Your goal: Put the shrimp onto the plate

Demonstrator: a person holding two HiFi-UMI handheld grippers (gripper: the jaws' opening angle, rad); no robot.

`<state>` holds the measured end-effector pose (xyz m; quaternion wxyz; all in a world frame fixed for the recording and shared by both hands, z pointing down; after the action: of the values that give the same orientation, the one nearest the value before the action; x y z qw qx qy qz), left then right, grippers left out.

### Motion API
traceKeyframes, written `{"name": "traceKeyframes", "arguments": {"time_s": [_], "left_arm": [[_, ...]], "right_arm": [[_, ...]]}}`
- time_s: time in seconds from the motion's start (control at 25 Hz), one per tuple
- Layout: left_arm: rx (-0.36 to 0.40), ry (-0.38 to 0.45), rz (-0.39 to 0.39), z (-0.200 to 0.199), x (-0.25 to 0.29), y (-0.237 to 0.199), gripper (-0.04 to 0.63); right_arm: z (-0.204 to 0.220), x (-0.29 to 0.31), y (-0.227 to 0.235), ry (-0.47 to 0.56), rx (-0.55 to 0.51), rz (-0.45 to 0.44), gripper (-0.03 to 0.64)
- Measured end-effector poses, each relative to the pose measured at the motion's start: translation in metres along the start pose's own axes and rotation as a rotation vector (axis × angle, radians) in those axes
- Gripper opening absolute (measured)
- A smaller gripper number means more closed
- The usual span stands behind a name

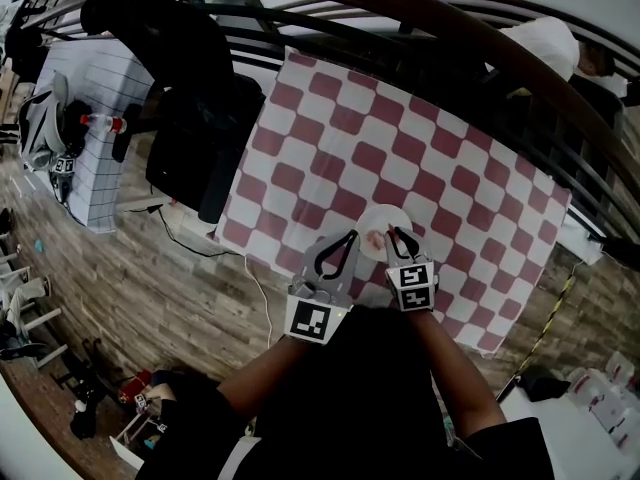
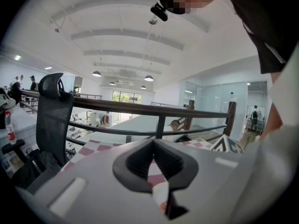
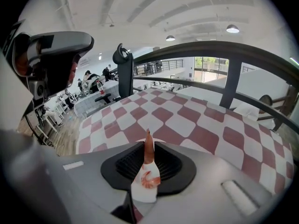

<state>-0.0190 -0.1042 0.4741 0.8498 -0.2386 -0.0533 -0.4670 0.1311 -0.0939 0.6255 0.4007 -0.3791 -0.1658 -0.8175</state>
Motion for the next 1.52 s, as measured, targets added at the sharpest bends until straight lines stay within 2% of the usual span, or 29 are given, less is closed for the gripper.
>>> {"name": "traceKeyframes", "arguments": {"time_s": [0.4, 0.72, 1.12, 1.32, 1.52], "left_arm": [[0.01, -0.017, -0.004, 0.003, 0.002, 0.001, 0.008], [-0.013, -0.03, -0.057, 0.004, -0.001, -0.009, 0.008], [0.016, -0.037, -0.092, 0.012, -0.011, -0.019, 0.008], [0.037, -0.036, -0.089, 0.012, -0.012, -0.018, 0.008], [0.026, -0.042, -0.088, 0.013, -0.014, -0.018, 0.008]], "right_arm": [[0.014, 0.026, 0.004, -0.058, -0.007, -0.034, 0.066], [0.024, 0.045, 0.007, -0.098, -0.023, -0.059, 0.066], [0.033, 0.057, 0.005, -0.134, -0.05, -0.085, 0.066], [0.036, 0.065, 0.005, -0.154, -0.103, -0.095, 0.067], [0.035, 0.065, 0.005, -0.162, -0.13, -0.091, 0.067]]}}
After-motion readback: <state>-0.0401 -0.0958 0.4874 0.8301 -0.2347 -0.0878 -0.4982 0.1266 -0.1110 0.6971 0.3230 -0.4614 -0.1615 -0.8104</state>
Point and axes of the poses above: the fingertips, and each gripper's own axes: x forward along the fingers, y to its right, z out of its underside, the point moved 7 cm from there along -x, backward along the fingers, and after that the axes turned 15 degrees about -x, right-handed, at the moved point
